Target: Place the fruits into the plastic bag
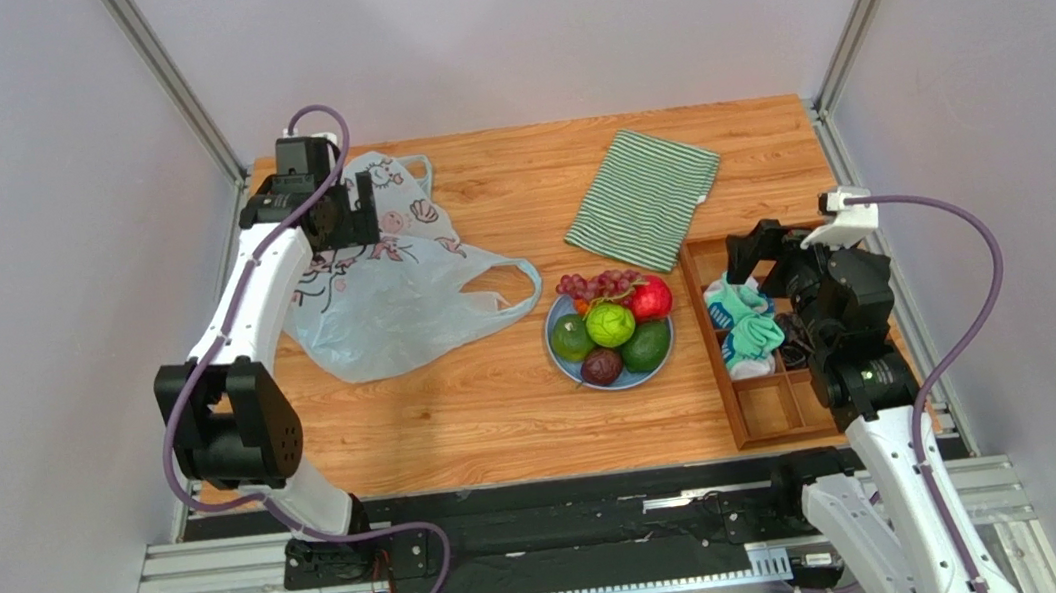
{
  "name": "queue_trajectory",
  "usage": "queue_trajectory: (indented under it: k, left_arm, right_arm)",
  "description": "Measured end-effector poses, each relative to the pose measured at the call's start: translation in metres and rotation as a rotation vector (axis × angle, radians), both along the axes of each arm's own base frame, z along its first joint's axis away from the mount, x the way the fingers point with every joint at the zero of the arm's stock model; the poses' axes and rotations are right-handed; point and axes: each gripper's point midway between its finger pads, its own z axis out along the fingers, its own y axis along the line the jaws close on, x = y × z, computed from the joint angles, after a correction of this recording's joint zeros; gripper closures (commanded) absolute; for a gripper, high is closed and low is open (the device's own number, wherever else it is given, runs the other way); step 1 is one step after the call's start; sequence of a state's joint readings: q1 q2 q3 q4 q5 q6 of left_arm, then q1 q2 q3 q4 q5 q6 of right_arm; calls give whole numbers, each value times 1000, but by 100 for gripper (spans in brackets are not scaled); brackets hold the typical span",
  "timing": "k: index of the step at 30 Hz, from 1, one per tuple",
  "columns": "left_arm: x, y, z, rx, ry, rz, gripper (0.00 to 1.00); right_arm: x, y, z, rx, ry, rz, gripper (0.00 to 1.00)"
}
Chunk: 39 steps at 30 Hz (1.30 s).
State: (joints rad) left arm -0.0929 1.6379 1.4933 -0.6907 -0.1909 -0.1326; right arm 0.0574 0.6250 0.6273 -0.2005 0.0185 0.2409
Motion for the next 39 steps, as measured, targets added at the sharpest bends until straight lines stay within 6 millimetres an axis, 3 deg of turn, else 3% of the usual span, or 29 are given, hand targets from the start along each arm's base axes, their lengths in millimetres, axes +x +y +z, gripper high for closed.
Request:
queue_trajectory:
  k: [3,7,17,21,28,31,35,39]
  left_arm:
    - [1,10,-6,-4,16,22,4]
    - [2,15,-7,-36,13,28,35]
    - [4,7,-33,-115,67,-5,73]
    - [4,4,-39,-131,83,-17,100]
    - [3,-14,-41,-214,83,-91,100]
    - [-9,-29,-43,-261,85,-141,100]
    - [-31,-48,-31,-265,80,-195,100]
    - [-54,-59,-22,-260,71,-241,100]
  right_arm:
    - [0,3,0,4,0,18,9]
    - [0,6,-1,6,3,32,9]
    - [-1,9,-1,9,4,48,9]
    - [-1,10,0,10,3,57,9]
    - [-2,19,-1,17,8,106,13]
    - [0,32,-1,30,24,177,16]
    - [8,63,5,50,59,312,17]
    - [8,114,4,39,111,481,17]
